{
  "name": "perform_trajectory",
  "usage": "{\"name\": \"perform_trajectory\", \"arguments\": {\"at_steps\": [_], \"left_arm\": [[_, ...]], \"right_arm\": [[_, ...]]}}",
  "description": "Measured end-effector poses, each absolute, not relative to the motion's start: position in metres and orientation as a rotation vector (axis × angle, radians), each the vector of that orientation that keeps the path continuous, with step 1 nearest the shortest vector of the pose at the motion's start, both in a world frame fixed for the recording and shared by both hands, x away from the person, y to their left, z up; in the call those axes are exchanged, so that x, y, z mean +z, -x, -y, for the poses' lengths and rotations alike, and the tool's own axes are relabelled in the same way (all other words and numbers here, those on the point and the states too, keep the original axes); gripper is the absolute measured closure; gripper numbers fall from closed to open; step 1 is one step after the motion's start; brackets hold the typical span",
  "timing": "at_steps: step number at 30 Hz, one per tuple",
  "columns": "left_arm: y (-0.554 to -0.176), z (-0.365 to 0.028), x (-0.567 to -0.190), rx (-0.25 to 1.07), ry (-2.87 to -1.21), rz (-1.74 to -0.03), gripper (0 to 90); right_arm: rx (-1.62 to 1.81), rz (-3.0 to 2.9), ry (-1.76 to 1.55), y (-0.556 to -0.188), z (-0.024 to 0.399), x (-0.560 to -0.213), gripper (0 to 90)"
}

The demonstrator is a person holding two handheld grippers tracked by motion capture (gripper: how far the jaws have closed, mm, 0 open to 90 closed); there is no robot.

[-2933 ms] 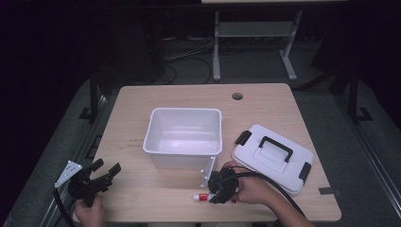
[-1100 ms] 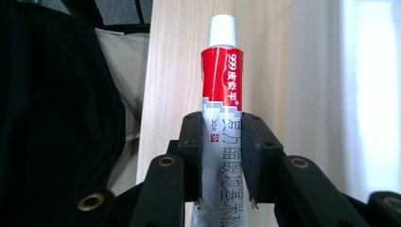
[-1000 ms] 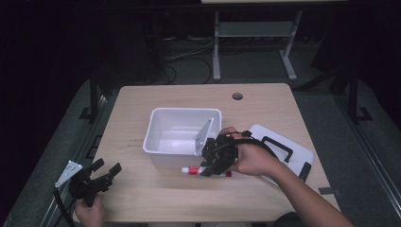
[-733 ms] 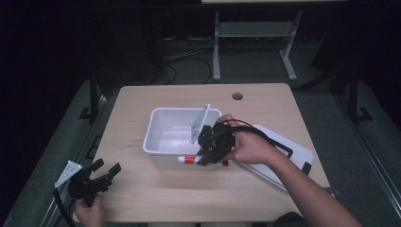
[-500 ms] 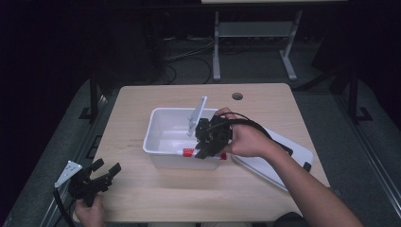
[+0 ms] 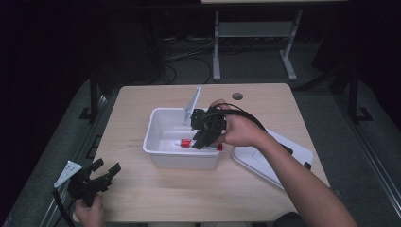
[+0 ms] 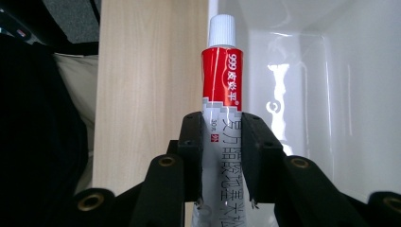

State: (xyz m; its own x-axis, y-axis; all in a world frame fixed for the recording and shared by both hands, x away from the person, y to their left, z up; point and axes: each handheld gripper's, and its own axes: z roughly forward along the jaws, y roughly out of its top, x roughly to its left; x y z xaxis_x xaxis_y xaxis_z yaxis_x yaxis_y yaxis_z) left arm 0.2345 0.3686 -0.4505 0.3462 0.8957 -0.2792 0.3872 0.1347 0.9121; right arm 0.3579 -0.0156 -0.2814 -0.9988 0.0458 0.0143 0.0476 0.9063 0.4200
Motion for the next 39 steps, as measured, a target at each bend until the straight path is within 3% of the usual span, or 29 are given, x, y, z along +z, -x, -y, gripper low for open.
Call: {"name": "perform_trajectory", "arguments": {"at_steps": [39], "left_arm": [[-0.235, -0.37, -0.45, 0.551, -1.455, -1.24, 13.7]], "right_arm": [[-0.595, 3.016, 0.164, -0.392, -0.004, -0.322, 70.8]]}}
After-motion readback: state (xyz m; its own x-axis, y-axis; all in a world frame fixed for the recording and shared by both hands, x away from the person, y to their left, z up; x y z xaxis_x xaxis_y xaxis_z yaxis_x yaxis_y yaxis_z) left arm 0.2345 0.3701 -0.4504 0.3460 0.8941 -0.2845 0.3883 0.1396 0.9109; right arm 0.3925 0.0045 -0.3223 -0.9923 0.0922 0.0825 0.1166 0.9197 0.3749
